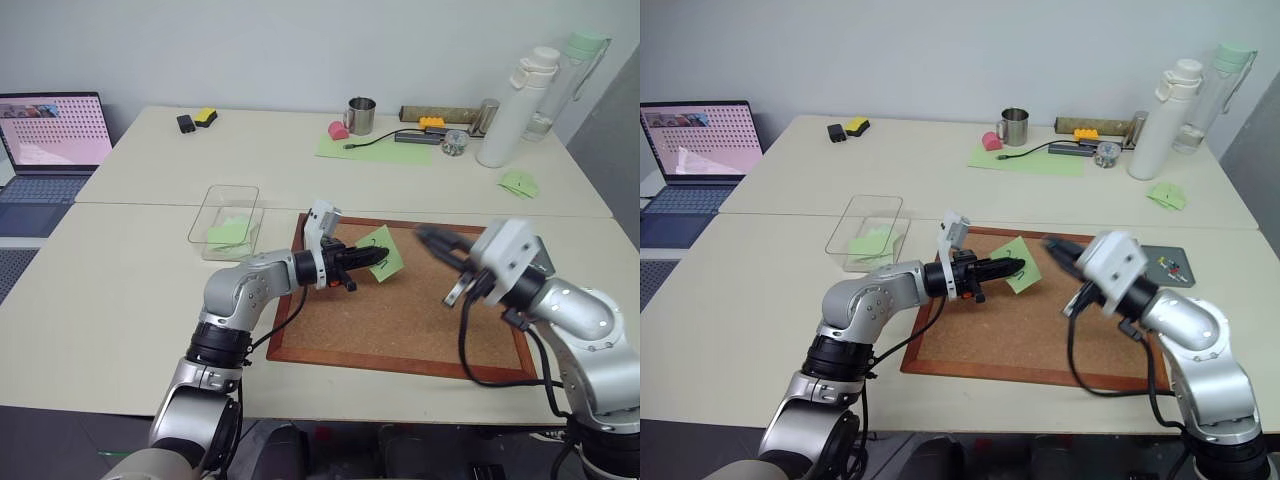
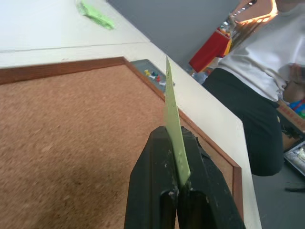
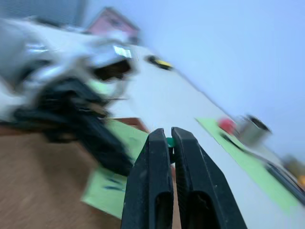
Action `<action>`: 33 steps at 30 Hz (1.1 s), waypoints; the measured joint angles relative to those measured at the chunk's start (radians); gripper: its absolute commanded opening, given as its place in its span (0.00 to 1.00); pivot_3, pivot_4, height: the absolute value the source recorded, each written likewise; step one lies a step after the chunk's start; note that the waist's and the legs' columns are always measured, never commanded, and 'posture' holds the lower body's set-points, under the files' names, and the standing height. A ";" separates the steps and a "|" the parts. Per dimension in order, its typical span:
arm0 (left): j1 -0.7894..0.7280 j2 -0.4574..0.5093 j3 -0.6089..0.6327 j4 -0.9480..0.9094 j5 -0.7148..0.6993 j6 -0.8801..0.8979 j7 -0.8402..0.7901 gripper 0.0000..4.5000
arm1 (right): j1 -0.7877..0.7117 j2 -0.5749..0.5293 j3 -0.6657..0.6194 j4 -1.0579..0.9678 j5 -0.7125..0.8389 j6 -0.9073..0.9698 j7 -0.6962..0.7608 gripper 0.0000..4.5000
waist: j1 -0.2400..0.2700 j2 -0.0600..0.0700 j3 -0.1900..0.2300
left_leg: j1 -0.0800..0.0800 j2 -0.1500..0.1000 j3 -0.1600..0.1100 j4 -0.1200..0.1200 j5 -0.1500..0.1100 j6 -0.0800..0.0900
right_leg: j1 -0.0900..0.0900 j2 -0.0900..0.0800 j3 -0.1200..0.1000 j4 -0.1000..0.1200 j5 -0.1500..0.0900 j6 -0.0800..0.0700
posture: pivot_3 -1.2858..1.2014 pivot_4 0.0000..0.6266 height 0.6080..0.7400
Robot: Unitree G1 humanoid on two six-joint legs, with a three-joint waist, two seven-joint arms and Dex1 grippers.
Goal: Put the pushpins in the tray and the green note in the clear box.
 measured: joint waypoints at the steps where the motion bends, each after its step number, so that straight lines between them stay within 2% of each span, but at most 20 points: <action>1: -0.004 0.023 -0.040 -0.027 0.043 -0.056 -0.027 0.01 | 0.001 0.020 -0.051 0.030 0.017 0.049 -0.039 0.00 | 0.001 0.000 0.000 | 0.000 0.000 0.000 0.000 0.000 0.000 | 0.000 0.000 0.000 0.000 0.000 0.000 | 0.52 0.24 1.00; 3: -0.019 0.046 -0.109 -0.073 0.117 -0.163 -0.076 0.01 | 0.000 0.028 -0.144 0.121 0.037 0.126 -0.106 0.00 | 0.006 0.000 0.000 | 0.000 0.000 0.001 0.000 0.000 0.000 | 0.001 0.000 0.000 0.000 0.000 0.000 | 0.52 0.24 1.00; 6: -0.047 0.037 -0.182 -0.092 0.209 -0.303 -0.105 0.01 | -0.014 0.022 -0.205 0.253 0.045 0.184 -0.154 0.00 | 0.008 0.001 0.000 | 0.001 0.000 0.002 0.000 -0.002 0.003 | 0.000 0.000 0.002 -0.001 0.000 0.000 | 0.52 0.24 1.00; 12: -0.075 -0.030 -0.275 -0.030 0.383 -0.526 -0.069 0.01 | -0.133 0.019 -0.251 0.576 0.058 0.157 -0.181 0.00 | -0.004 0.003 -0.001 | 0.002 -0.002 0.005 -0.001 -0.002 0.004 | 0.000 0.002 0.003 -0.001 0.000 0.000 | 0.52 0.24 1.00; 15: -0.071 -0.035 -0.296 0.004 0.429 -0.578 -0.067 0.01 | -0.186 0.015 -0.254 0.701 0.066 0.128 -0.181 0.00 | -0.007 0.004 -0.001 | 0.001 -0.001 0.005 -0.002 -0.002 0.004 | -0.002 0.003 0.004 0.000 0.000 0.000 | 0.52 0.24 1.00; 17: -0.069 -0.039 -0.294 0.009 0.436 -0.580 -0.065 0.00 | -0.224 0.013 -0.258 0.778 0.081 0.122 -0.177 0.12 | -0.007 0.004 -0.001 | 0.000 0.000 0.005 -0.002 -0.002 0.004 | -0.002 0.003 0.003 0.000 0.000 0.000 | 0.52 0.24 1.00; 18: -0.068 -0.043 -0.294 0.009 0.437 -0.580 -0.065 0.00 | -0.241 0.013 -0.265 0.811 0.088 0.120 -0.177 0.13 | -0.005 0.005 -0.001 | 0.000 0.000 0.005 -0.002 -0.002 0.004 | -0.002 0.002 0.003 0.000 0.000 0.000 | 0.52 0.24 1.00; 24: -0.042 -0.030 -0.290 0.006 0.447 -0.581 -0.068 0.00 | -0.265 -0.030 -0.278 0.937 0.098 0.066 -0.170 0.46 | -0.002 0.005 -0.001 | 0.000 0.000 0.005 -0.001 -0.002 0.004 | -0.002 0.001 0.003 0.000 0.000 0.000 | 0.52 0.24 1.00; 33: -0.039 -0.033 -0.285 0.006 0.448 -0.571 -0.067 0.00 | -0.245 -0.060 -0.278 0.922 0.112 0.033 -0.151 0.46 | -0.002 0.005 -0.001 | 0.000 0.000 0.005 -0.001 -0.002 0.004 | -0.002 0.001 0.003 0.000 0.000 0.000 | 0.52 0.24 1.00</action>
